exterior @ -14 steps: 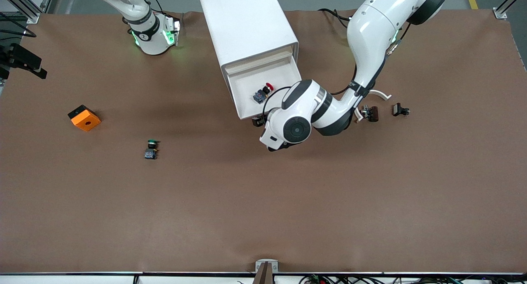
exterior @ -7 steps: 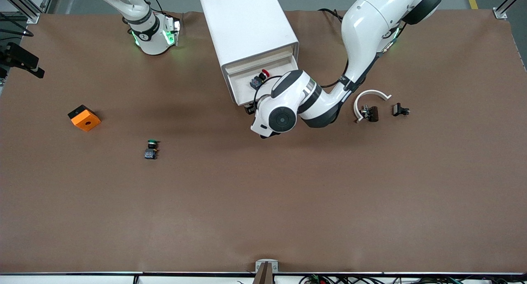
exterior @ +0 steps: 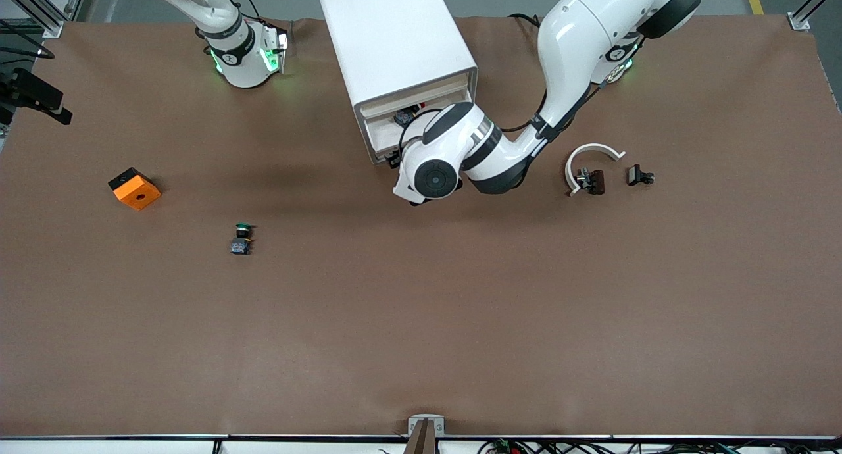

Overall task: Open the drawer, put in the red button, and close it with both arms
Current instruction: 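Push the drawer front closed with the left gripper, then pull the left gripper back from the closed drawer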

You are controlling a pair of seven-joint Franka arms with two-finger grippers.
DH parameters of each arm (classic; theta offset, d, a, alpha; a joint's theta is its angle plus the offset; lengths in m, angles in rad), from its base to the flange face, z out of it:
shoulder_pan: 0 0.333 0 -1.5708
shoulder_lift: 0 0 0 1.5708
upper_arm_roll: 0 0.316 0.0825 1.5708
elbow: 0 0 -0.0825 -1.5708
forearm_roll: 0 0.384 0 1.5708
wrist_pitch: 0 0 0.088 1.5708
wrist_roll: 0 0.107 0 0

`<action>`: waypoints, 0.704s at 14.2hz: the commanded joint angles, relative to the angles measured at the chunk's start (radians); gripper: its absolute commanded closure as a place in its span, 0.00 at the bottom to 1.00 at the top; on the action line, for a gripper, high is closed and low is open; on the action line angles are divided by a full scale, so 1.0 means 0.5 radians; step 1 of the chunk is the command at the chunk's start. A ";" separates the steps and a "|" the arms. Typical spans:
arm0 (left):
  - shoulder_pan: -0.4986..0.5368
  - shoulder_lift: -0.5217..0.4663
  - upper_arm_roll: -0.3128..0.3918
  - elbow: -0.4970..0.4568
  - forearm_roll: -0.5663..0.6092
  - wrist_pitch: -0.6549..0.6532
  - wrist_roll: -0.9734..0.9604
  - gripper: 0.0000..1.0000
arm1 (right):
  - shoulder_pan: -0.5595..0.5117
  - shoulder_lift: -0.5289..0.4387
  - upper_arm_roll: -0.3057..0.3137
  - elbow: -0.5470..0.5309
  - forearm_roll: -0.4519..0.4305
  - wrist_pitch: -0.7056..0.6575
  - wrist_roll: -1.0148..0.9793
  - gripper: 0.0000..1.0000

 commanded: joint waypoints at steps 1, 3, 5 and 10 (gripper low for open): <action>0.014 -0.033 -0.067 -0.063 0.028 -0.028 -0.085 0.00 | -0.011 -0.068 0.009 -0.065 0.001 0.032 0.012 0.00; 0.011 -0.030 -0.086 -0.069 0.028 -0.047 -0.119 0.00 | -0.011 -0.072 0.009 -0.065 0.001 0.032 0.040 0.00; 0.011 -0.026 -0.126 -0.081 0.028 -0.059 -0.153 0.00 | -0.014 -0.081 0.009 -0.065 0.001 0.032 0.040 0.00; -0.023 -0.020 -0.141 -0.090 0.028 -0.065 -0.184 0.00 | -0.005 -0.111 0.012 -0.065 0.004 0.026 0.098 0.00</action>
